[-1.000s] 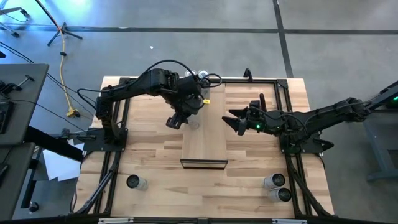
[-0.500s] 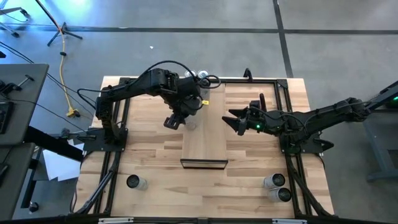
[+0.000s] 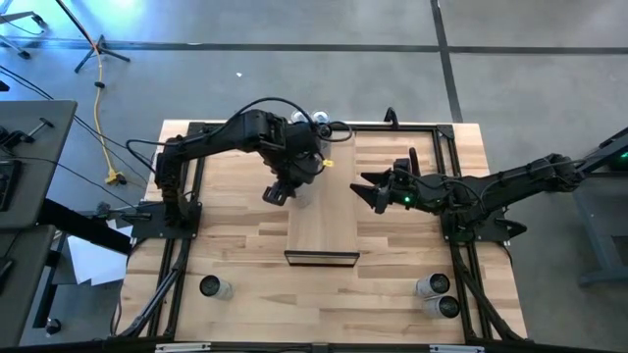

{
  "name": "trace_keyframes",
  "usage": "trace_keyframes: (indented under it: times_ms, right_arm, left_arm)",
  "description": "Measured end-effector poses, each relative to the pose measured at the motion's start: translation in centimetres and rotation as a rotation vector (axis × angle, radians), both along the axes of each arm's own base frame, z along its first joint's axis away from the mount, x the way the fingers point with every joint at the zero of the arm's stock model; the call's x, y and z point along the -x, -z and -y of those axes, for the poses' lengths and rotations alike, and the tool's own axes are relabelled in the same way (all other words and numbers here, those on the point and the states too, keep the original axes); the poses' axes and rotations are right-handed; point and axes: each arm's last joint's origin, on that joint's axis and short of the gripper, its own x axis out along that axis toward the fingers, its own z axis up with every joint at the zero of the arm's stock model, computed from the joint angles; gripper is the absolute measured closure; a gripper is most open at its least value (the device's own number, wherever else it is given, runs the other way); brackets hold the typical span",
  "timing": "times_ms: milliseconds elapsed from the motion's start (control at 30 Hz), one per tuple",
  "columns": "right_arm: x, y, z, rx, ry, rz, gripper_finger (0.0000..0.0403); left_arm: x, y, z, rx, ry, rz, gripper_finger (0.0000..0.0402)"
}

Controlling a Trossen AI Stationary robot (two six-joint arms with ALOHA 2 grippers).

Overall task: Place canned beverage on shelf
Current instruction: Put the left white yellow soda can on the shelf

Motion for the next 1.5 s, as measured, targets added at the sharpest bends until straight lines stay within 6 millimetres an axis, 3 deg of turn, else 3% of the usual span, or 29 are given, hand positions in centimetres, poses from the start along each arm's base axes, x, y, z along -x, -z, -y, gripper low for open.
trace_keyframes:
  times_ms: [1000, 1500]
  right_arm:
    - [0.0, 0.1, 0.0, 0.002, 0.000, -0.007, 0.0006]
    - [0.0, 0.1, 0.0, 0.003, 0.003, -0.007, 0.0006]
  left_arm:
    - [0.1, 0.0, 0.1, -0.009, 0.000, -0.011, 0.0045]
    - [1.4, -4.5, 0.6, -0.022, -0.006, 0.182, 0.0039]
